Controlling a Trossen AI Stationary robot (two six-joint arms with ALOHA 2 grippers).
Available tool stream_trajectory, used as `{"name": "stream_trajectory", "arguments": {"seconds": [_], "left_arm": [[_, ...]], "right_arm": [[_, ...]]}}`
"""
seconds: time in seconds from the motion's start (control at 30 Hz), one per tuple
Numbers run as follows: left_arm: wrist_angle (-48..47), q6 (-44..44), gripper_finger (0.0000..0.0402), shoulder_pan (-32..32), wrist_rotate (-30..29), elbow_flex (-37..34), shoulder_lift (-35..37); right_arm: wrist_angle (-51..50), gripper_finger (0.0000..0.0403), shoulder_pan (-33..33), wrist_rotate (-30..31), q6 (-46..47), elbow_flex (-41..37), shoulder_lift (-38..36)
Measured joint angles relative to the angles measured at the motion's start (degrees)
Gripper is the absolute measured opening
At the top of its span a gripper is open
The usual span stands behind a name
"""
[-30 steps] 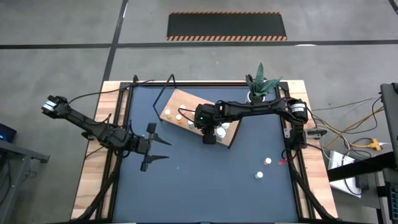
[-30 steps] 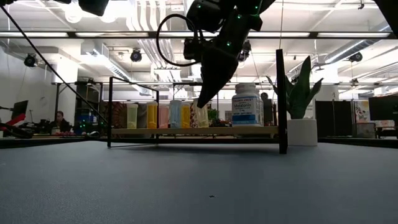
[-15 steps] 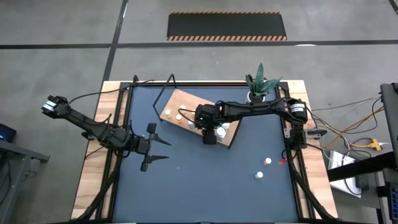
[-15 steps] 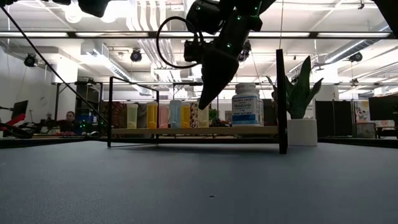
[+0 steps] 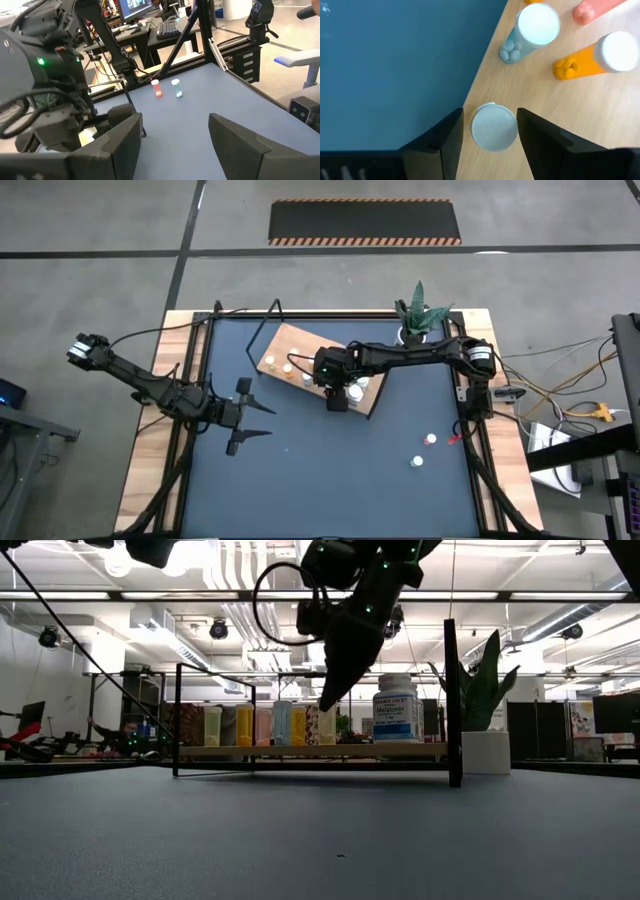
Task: Pick and place medicine bottles onto shelf by color
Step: Put the yellow pill bottle on the shelf, then put the pink pill bottle on the shelf
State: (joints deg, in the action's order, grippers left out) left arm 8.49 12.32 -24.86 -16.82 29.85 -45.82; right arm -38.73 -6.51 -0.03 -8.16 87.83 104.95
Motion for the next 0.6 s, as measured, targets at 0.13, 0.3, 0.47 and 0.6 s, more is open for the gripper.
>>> {"name": "stream_trajectory", "arguments": {"seconds": [0.13,0.3,0.47,0.6], "left_arm": [[0.0,0.0,0.0212,0.0,0.0,0.0,0.0],[0.1,0.0,0.0212,0.0,0.0,0.0,0.0],[0.6,0.4,0.0212,0.0,0.0,0.0,0.0],[0.6,0.5,0.0212,0.0,0.0,0.0,0.0]], "right_arm": [[0.0,0.0173,0.0,0.0,0.9,0.0,-1.4],[-0.2,0.0177,0.3,0.0,1.4,0.6,-3.3],[-3.2,0.0178,1.3,-0.2,4.6,4.1,-5.5],[-10.9,0.0175,4.3,-2.4,7.0,6.9,-8.1]]}}
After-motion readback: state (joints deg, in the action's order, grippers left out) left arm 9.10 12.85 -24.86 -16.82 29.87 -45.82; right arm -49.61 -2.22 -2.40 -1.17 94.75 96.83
